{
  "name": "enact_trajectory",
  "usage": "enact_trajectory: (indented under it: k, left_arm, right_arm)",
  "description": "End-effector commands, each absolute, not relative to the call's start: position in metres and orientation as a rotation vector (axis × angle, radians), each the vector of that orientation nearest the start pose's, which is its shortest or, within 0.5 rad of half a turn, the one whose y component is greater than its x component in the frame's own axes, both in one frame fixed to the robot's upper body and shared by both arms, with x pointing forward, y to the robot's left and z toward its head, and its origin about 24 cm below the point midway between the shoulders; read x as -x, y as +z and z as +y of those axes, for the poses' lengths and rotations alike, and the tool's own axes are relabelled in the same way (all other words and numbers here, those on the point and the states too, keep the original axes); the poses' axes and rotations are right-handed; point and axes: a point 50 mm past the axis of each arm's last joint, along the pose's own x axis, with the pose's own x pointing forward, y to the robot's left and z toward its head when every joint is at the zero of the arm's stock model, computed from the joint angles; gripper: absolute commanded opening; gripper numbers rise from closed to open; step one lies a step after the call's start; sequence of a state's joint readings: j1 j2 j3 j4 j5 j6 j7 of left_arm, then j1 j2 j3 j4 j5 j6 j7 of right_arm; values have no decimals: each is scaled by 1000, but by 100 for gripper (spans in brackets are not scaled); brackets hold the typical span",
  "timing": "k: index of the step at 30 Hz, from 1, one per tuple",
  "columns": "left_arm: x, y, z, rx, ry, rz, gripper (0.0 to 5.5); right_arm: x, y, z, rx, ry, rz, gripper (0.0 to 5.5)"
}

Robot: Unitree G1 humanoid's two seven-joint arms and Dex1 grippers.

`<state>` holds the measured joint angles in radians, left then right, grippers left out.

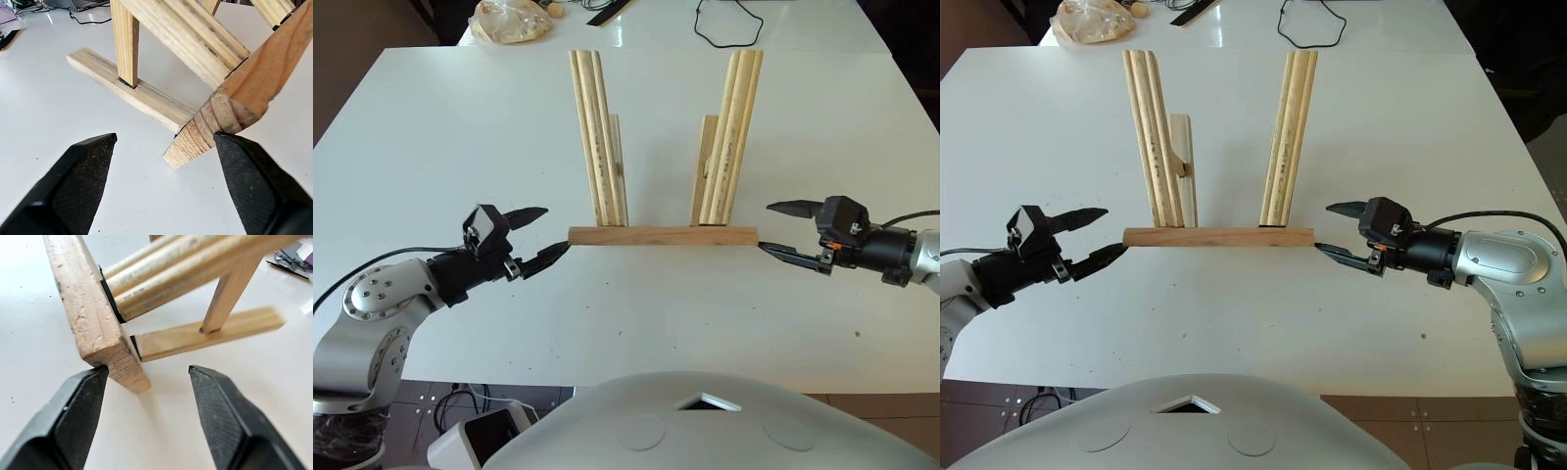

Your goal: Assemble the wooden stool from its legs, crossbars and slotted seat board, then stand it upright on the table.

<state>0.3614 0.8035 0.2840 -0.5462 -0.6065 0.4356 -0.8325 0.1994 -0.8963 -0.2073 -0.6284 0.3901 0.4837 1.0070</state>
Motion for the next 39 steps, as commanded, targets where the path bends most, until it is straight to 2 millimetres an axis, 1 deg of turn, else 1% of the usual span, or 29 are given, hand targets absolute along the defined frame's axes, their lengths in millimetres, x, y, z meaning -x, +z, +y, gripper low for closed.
enact_trajectory:
  k: [1, 4, 9, 12, 15, 17, 20, 22, 26, 30, 33, 36, 39]
  left_arm:
    - [-164, 134, 212, -153, -1046, 239, 370]
    - [-158, 135, 215, -163, -1067, 264, 370]
    - [-157, 142, 219, -144, -1094, 271, 370]
    - [-157, 143, 221, -142, -1107, 283, 370]
    - [-155, 139, 223, -154, -1115, 309, 370]
    - [-153, 133, 226, -168, -1108, 333, 370]
    - [-155, 110, 243, -212, -1039, 410, 370]
    - [-155, 99, 252, -239, -999, 439, 370]
    - [-156, 82, 260, -272, -966, 457, 370]
    - [-151, 68, 255, -302, -1012, 475, 370]
    - [-149, 55, 246, -304, -1062, 483, 370]
    - [-155, 46, 240, -286, -1066, 467, 370]
    - [-160, 37, 236, -299, -1073, 450, 370]
  right_arm:
    - [-176, 150, -199, 448, 1181, 275, 306]
    - [-173, 154, -200, 449, 1192, 284, 306]
    - [-158, 153, -199, 424, 1279, 335, 306]
    - [-157, 154, -198, 406, 1310, 337, 306]
    - [-161, 151, -203, 396, 1297, 350, 306]
    - [-166, 144, -209, 404, 1260, 379, 306]
    - [-171, 129, -221, 430, 1213, 431, 306]
    - [-172, 124, -225, 432, 1207, 444, 306]
    - [-175, 113, -231, 442, 1190, 468, 306]
    - [-176, 102, -236, 454, 1195, 500, 306]
    - [-179, 87, -232, 437, 1230, 523, 306]
    - [-179, 75, -226, 411, 1284, 536, 306]
    - [-186, 67, -221, 393, 1303, 534, 306]
